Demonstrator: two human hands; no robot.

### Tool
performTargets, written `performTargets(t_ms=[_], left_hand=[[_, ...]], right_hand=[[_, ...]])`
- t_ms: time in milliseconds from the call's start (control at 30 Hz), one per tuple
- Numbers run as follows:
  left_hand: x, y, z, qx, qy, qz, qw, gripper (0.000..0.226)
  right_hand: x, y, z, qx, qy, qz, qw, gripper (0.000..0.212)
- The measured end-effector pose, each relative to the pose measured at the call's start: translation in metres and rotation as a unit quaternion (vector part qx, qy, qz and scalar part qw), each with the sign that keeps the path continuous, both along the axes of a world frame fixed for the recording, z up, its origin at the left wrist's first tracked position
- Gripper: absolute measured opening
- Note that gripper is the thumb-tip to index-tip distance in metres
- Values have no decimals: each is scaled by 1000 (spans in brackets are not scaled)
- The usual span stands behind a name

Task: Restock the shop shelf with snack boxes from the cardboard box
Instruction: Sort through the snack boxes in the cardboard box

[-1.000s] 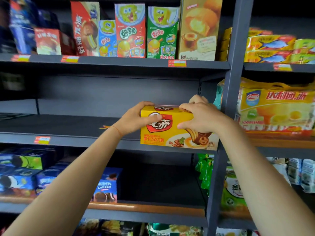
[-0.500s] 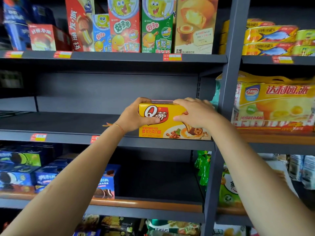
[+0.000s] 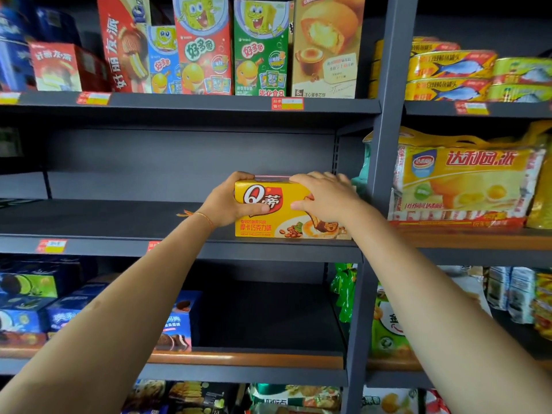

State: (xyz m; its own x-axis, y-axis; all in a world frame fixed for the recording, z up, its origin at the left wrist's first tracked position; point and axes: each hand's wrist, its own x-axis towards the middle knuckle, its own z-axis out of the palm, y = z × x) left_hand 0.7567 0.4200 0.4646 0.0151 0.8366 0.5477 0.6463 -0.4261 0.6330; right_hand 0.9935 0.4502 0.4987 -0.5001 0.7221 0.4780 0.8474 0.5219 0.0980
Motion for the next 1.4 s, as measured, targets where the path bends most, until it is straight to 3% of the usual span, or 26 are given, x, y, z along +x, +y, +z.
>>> performTargets(t_ms=[233,333,433,500,533,633,767,933,1100,1267,1400], left_hand=[[-3,1,4,-27,-3,-7,1000,98],[-9,-12,7,-15,9,18,1000,109],[-19,-43,2,87,-28,82,992,72],[-35,-73,-8,140,-74,110,981,27],[-48,-90,-16,144,-95,106,979,17],[-106,-145,-55,86,-121,101,984,38],[-214,-227,-134,-60,-166,124,976,27],[-356,-359,-259,-179,-288,231,912,22],[-444,-455,-346,-225,-372,328,839,25],[-498,-486,-391,-242,-431,390,777,20],[-543,-487,-432,-281,-428,434,741,19]], right_hand=[[-2,1,1,-4,7,3,1000,63],[-14,-16,-4,58,85,49,993,59],[-45,-54,-18,101,236,145,956,39],[-75,-85,-35,56,319,213,922,19],[-93,-100,-46,17,343,238,908,14],[-161,-133,-86,-104,356,277,886,21],[-269,-184,-161,-235,345,285,863,22],[-401,-261,-280,-399,280,255,835,24],[-506,-333,-362,-504,225,236,800,28],[-590,-356,-413,-587,190,217,756,26],[-659,-344,-455,-629,183,209,726,27]])
